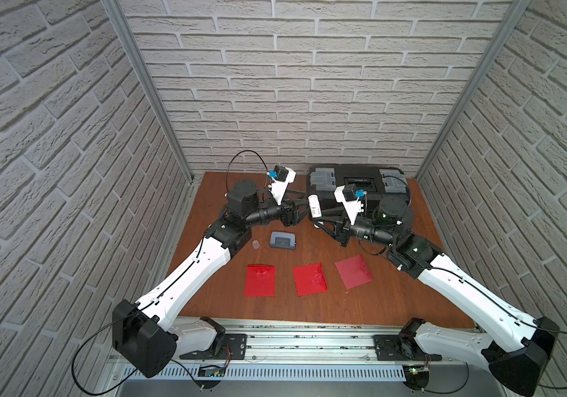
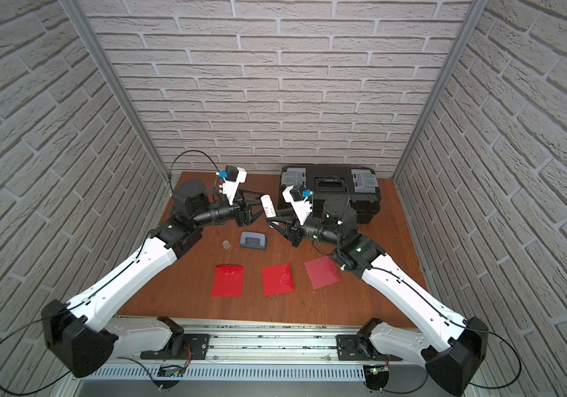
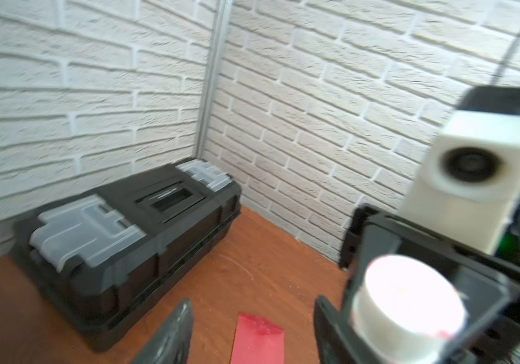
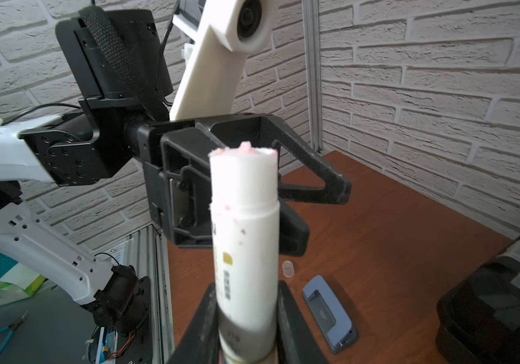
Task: Seal the envelope with a glue stick
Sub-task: Place the lid at the center of the board, then unscrew the glue stick.
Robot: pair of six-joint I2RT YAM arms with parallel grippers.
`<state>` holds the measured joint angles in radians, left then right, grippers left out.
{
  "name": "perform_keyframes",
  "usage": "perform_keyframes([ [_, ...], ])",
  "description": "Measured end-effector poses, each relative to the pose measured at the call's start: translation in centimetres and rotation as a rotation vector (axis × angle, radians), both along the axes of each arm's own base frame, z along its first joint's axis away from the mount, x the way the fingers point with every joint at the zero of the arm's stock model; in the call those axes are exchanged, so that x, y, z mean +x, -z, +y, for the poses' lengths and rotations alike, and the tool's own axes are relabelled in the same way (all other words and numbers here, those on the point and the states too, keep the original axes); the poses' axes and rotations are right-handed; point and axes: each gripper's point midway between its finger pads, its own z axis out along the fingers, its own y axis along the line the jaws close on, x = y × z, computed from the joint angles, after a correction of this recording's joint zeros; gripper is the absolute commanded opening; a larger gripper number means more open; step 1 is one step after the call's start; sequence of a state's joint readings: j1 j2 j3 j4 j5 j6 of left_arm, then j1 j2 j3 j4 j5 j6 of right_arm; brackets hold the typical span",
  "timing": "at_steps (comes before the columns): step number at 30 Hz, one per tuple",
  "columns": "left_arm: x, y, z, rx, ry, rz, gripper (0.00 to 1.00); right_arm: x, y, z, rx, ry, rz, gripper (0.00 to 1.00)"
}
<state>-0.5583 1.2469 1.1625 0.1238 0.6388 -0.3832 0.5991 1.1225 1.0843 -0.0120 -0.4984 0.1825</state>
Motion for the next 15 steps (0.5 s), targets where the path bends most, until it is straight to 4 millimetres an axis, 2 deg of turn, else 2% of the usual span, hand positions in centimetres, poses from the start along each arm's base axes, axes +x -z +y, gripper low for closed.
perform_keyframes([
  [5,-1.3,-1.7,-0.6,-0.042,0.059,-0.072,0.62,-1.0,-2.1,0.5,0.053,-0.062,-0.047,0.03],
  [15,-2.1,-2.6,0.3,-0.02,0.042,-0.129,0.61,-1.5,-3.2,-0.1,0.043,-0.042,-0.126,0.03],
])
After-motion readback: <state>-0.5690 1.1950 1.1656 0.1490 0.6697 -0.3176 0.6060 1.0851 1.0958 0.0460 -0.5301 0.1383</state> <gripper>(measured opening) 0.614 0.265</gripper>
